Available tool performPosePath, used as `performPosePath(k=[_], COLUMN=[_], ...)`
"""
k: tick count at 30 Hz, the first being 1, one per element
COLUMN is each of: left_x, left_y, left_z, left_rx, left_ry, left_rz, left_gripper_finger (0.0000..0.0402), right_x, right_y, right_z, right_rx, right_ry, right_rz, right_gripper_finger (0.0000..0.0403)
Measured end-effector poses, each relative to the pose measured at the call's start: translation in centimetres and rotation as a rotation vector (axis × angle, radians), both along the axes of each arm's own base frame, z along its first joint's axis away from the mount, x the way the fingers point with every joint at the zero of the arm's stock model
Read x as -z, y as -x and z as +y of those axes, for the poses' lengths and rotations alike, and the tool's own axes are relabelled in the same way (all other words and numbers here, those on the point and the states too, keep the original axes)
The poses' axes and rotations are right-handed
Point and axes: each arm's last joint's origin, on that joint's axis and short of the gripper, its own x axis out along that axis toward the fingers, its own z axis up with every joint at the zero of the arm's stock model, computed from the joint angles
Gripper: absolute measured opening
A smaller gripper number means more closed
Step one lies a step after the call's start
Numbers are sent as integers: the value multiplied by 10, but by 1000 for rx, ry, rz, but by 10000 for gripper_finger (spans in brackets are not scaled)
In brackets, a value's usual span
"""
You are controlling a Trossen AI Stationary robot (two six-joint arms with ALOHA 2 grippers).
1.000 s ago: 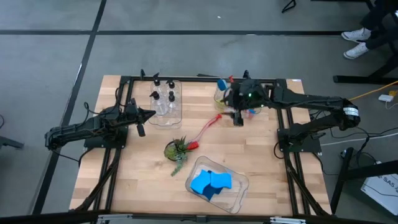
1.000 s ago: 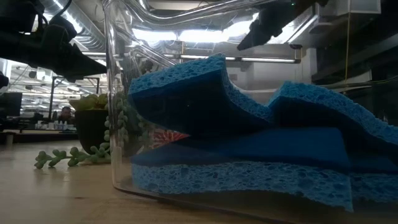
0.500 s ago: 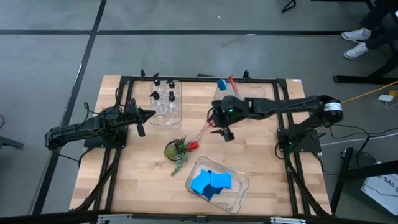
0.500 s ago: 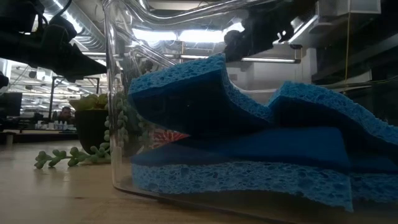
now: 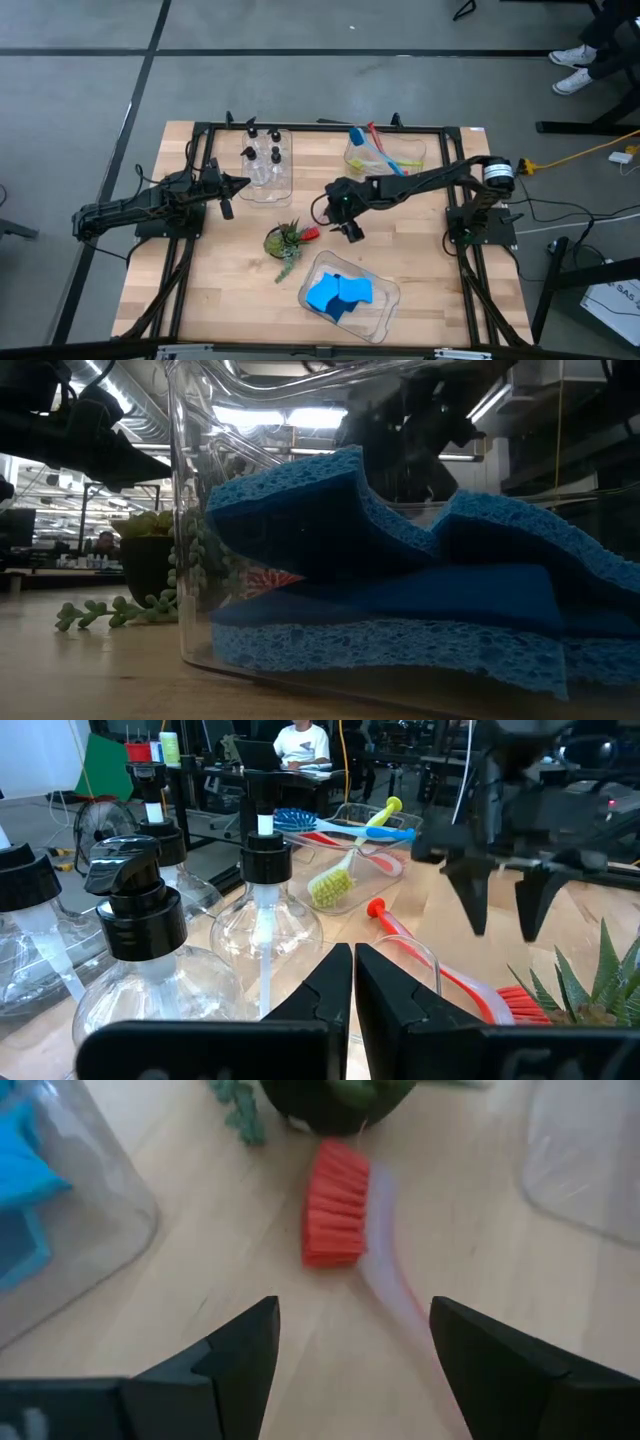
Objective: Pick & Place Kitchen Sink Supplies
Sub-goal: Put the orange dish brush into the top right transparent bin
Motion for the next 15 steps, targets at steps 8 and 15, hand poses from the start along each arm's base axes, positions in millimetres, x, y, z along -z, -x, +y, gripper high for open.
performPosePath(k=[8, 15], left_x=[0, 0], left_y=[0, 0], left_z=[0, 0], left_rx=[0, 0], left_ry=[0, 0], left_rz=[0, 0], left_gripper_finger=[9, 9], right_x=[14, 30], right_y=[-9, -22], right_z=[-2, -2], right_rx=[25, 26], right_ry=[28, 30], right_rz=[-16, -71], right_gripper_finger=[256, 256])
